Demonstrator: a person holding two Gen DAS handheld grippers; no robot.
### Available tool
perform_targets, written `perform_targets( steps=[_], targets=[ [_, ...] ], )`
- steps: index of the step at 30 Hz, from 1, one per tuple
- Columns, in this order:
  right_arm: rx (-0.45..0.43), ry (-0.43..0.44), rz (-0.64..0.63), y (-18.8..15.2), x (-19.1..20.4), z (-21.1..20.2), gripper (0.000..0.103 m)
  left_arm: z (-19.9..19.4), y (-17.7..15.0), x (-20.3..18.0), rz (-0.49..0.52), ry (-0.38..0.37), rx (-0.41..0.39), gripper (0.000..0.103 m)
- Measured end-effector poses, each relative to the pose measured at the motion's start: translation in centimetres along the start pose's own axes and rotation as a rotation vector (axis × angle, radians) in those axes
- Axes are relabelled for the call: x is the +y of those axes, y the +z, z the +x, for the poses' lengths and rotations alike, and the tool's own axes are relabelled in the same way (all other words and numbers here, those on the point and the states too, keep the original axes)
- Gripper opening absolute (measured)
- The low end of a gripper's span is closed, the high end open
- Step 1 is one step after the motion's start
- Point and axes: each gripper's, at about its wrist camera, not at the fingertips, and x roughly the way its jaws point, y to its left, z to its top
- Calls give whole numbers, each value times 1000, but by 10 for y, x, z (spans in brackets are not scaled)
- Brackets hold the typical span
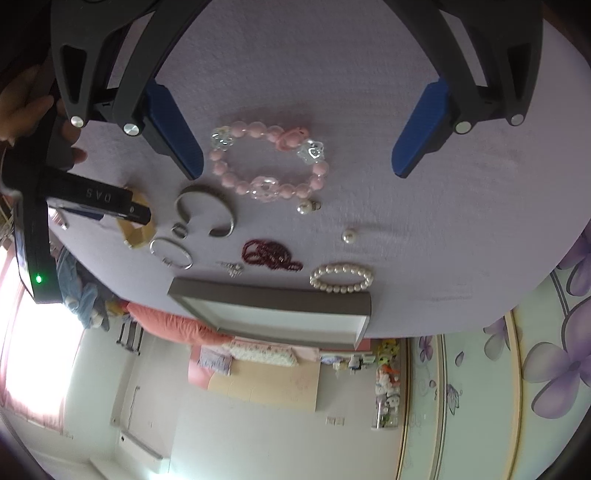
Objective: Organize jewelry
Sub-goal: 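Grasp the yellow watch with the right tool while the left tool grasps the pink crystal bracelet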
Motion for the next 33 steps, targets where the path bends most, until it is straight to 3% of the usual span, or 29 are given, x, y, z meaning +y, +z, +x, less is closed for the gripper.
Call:
perform_targets(
  steps=[4, 6, 10, 16, 21, 29, 33],
  targets=[
    [51, -16, -8, 1, 4, 14, 74, 11, 2, 3, -3, -7, 40, 101],
    [55, -15, -2, 0, 4, 13, 70, 15, 3, 6, -13, -9, 56, 101],
    [30, -11, -6, -1, 5, 3, 40, 21, 6, 9, -26, -16, 79, 101],
    [2, 54, 13, -3, 1, -3, 37, 24, 7, 5, -5, -20, 88, 101],
    [-17, 68, 4, 0, 4, -5, 37, 32, 12, 9, -16, -17, 110, 81],
    [-30, 80, 6, 6, 0, -6, 38, 43, 11, 8, 10, -3, 158, 33],
    [-35, 86, 9, 5, -1, -9, 38, 43, 9, 7, 26, 18, 165, 27]
  ],
)
